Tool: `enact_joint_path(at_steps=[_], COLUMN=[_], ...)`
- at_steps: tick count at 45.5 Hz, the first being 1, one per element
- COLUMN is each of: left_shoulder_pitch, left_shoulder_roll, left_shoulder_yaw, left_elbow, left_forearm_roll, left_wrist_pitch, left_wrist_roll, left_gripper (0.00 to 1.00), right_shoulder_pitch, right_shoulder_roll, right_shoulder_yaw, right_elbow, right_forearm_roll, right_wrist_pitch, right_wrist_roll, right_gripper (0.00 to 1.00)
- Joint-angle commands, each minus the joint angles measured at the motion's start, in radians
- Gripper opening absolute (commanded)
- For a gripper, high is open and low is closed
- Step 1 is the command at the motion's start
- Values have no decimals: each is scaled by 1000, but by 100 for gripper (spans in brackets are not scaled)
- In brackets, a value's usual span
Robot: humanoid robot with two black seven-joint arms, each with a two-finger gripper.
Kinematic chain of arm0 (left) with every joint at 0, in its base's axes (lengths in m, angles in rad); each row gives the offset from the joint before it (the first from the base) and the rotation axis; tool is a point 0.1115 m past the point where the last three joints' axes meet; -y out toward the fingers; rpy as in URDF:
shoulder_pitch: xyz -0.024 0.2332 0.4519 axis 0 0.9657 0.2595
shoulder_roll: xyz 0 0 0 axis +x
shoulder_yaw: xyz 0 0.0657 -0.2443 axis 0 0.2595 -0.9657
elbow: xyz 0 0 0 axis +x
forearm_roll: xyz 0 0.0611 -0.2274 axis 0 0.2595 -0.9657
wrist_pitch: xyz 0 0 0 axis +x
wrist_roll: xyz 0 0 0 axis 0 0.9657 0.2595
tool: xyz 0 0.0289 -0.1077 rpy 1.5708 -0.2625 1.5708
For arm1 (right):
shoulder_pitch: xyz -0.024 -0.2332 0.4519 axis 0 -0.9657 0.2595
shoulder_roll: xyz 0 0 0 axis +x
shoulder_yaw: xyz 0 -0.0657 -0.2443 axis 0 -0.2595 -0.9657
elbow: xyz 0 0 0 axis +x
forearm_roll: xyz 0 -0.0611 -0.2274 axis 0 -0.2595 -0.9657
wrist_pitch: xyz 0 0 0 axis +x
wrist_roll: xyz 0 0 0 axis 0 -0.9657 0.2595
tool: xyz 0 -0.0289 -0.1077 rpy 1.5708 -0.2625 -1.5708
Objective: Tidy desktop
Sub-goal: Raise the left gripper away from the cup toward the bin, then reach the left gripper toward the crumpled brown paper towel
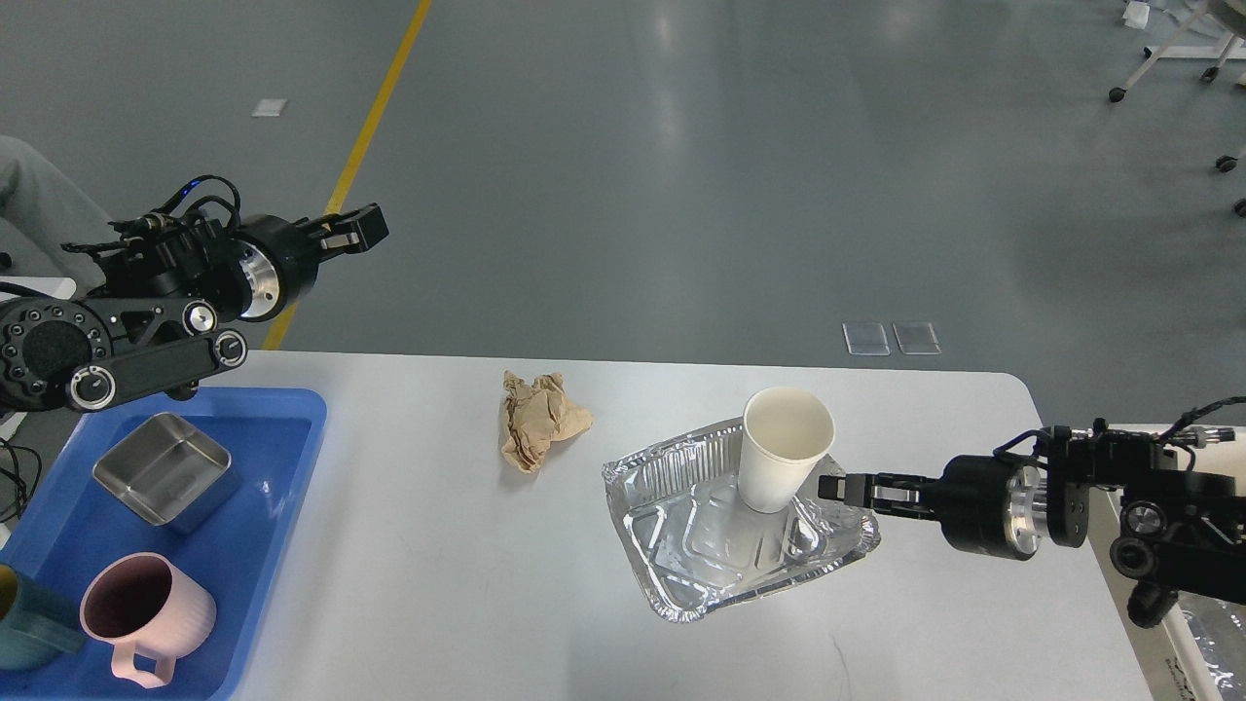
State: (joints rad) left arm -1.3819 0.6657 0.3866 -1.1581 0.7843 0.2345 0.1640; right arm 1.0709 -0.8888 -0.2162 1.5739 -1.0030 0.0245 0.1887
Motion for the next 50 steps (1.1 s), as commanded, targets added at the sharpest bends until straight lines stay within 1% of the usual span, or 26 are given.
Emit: enact_joint_path(at_steps=[1, 2, 6, 8, 9, 15, 21, 35, 44, 50], left_shoulder_pitch=[-9, -14, -49, -62, -66, -100, -106, -106, -105, -89], left_shoulder_roll=[75, 83, 117, 133, 144, 265, 368, 620, 727, 772], left_shoulder_yaw=[23, 23, 11, 12, 14, 23, 23, 11, 12, 12], left_elbow=[-98, -107, -118, -126, -133, -215, -285, -443, -494, -496], left_forearm_roll=[0, 0, 0, 0, 0, 1, 4, 6, 9, 9], left_wrist_pitch=[-75, -113, -273, -317, -325, -343, -402, -406, -412, -416], left_wrist_roll=[-164, -172, -173, -173, -173, -185, -196, -201, -207, -205], left_gripper=[79, 79, 79, 80, 80, 80, 81, 81, 81, 85], right_shoulder_pitch=[-2, -2, -5, -5, -5, -5, -3, 0, 3, 4], right_shoulder_roll=[1, 1, 2, 2, 2, 2, 2, 5, 8, 14], right_shoulder_yaw=[0, -2, -2, -2, -2, 0, -2, -2, -14, -19], right_elbow=[1, 1, 1, 1, 1, 1, 1, 1, 1, 0], right_forearm_roll=[0, 0, 0, 0, 0, 0, 0, 0, 0, 0], right_wrist_pitch=[0, 0, 0, 0, 0, 0, 0, 2, 3, 2], right_wrist_roll=[0, 0, 0, 0, 0, 0, 0, -2, -2, -2], right_gripper=[0, 0, 0, 0, 0, 0, 0, 0, 0, 0])
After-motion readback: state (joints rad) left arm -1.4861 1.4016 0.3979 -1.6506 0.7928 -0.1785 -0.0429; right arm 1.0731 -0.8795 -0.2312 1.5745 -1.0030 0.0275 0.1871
